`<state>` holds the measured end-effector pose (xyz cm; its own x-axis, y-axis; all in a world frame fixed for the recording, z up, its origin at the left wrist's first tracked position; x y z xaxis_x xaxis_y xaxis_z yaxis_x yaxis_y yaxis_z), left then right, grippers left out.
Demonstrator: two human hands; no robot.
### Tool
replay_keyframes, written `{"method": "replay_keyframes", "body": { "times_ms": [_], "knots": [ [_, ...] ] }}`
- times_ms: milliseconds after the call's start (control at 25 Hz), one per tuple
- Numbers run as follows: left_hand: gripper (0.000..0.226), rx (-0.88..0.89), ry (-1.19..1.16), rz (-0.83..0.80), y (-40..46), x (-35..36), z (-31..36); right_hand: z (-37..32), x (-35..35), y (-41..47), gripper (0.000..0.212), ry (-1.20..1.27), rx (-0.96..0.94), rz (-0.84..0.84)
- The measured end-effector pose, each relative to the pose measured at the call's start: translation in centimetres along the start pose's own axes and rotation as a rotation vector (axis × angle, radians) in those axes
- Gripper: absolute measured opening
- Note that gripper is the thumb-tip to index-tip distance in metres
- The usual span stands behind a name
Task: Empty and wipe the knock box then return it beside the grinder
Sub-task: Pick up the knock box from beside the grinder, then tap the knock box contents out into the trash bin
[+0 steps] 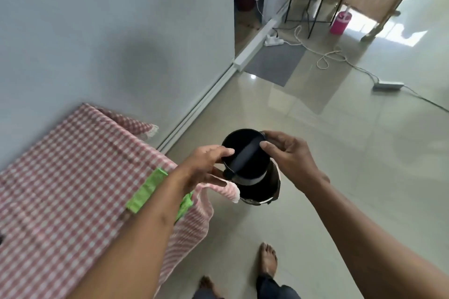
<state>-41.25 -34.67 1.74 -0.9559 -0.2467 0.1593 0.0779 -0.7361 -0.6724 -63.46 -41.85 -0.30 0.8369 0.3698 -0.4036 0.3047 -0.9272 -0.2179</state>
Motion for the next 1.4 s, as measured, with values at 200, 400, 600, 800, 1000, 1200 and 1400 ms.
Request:
{"method": "replay_keyframes", "body": {
  "times_ms": [200, 400, 600, 800, 1000, 1200, 1400],
  "knots": [
    [0.059, -0.108, -0.054, -0.037, 5.6, 2.4, -3.7, 4.6, -1.9, 3.1, 0.025, 0.056, 0.057, -0.074],
    [0.045, -0.020, -0.245, 0.072, 10.8, 4.6, -8.6, 10.7, -0.7, 5.4, 0.022, 0.067, 0.178, 0.044],
    [0.024, -0.068, -0.320, 0.002, 14.8, 4.4, -12.5, 17.3, 2.3, 6.8, 0.021, 0.064, 0.287, 0.072],
    [0.033, -0.160, -0.348, -0.008, 20.9, 3.1, -17.8, 24.3, 5.2, 9.1, 0.016, 0.050, 0.385, 0.075],
    [0.039, -0.152, -0.344, 0.119, 25.8, 2.5, -21.5, 31.9, 7.2, 10.1, 0.024, -0.062, 0.592, 0.135],
    [0.051, -0.116, -0.343, 0.195, 31.3, 1.1, -25.9, 39.8, 8.5, 11.4, 0.021, -0.266, 0.779, 0.163],
    [0.050, -0.116, -0.291, 0.202, 35.5, -1.0, -29.2, 46.3, 11.1, 13.4, 0.023, -0.369, 0.810, 0.160]
  ]
}}
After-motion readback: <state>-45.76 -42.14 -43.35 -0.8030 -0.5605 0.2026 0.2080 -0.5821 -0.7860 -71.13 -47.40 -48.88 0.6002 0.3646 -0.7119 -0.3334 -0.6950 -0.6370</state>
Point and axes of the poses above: each hand's wrist, its own y-axis towards the middle knuckle, its own x-axis out of the palm, z = x × y, the point moved 1 cm from there along y, towards the middle knuckle, and after that the axes turned 15 degrees about -y, right-handed, at the moved point
